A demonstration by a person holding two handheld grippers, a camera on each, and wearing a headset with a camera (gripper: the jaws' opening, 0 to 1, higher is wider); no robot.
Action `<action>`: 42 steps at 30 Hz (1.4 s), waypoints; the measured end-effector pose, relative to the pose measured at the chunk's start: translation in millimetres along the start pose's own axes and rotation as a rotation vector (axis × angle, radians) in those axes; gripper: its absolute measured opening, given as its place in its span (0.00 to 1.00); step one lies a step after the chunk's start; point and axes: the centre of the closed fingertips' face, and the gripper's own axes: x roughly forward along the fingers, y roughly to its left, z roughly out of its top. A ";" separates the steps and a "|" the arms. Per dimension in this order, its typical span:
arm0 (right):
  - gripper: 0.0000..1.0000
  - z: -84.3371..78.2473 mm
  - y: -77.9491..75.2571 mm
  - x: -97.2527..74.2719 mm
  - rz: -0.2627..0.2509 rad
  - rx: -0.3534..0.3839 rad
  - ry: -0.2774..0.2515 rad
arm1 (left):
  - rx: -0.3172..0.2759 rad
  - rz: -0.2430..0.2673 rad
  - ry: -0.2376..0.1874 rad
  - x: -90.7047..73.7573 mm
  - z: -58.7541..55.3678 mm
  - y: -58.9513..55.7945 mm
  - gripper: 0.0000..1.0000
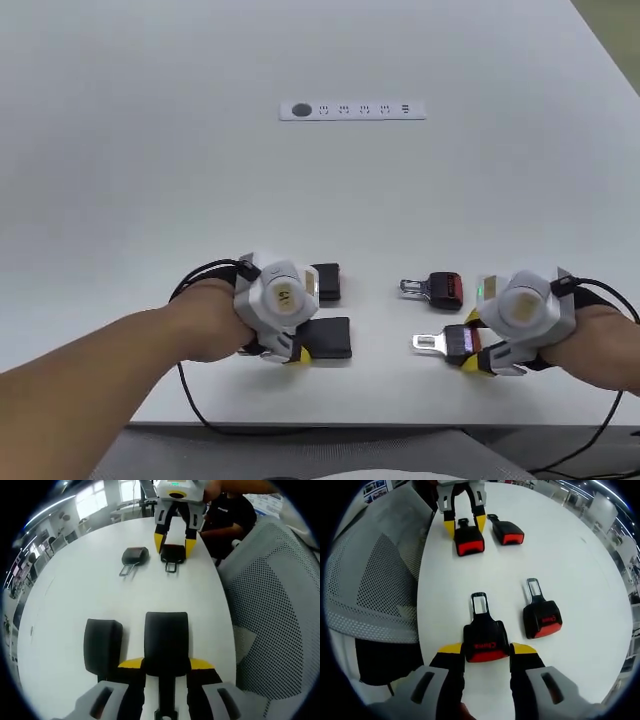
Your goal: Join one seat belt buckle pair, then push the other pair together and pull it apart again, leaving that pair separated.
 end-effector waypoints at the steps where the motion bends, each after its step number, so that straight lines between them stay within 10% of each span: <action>1: 0.34 2.5 0.5 1.1 0.000 -0.001 -0.004 | 0.000 0.000 0.002 -0.2 0.3 -0.4 0.32; 42: 0.34 85.3 14.8 32.6 -0.005 -0.036 -0.097 | -0.009 0.002 0.016 2.3 -4.0 3.9 0.32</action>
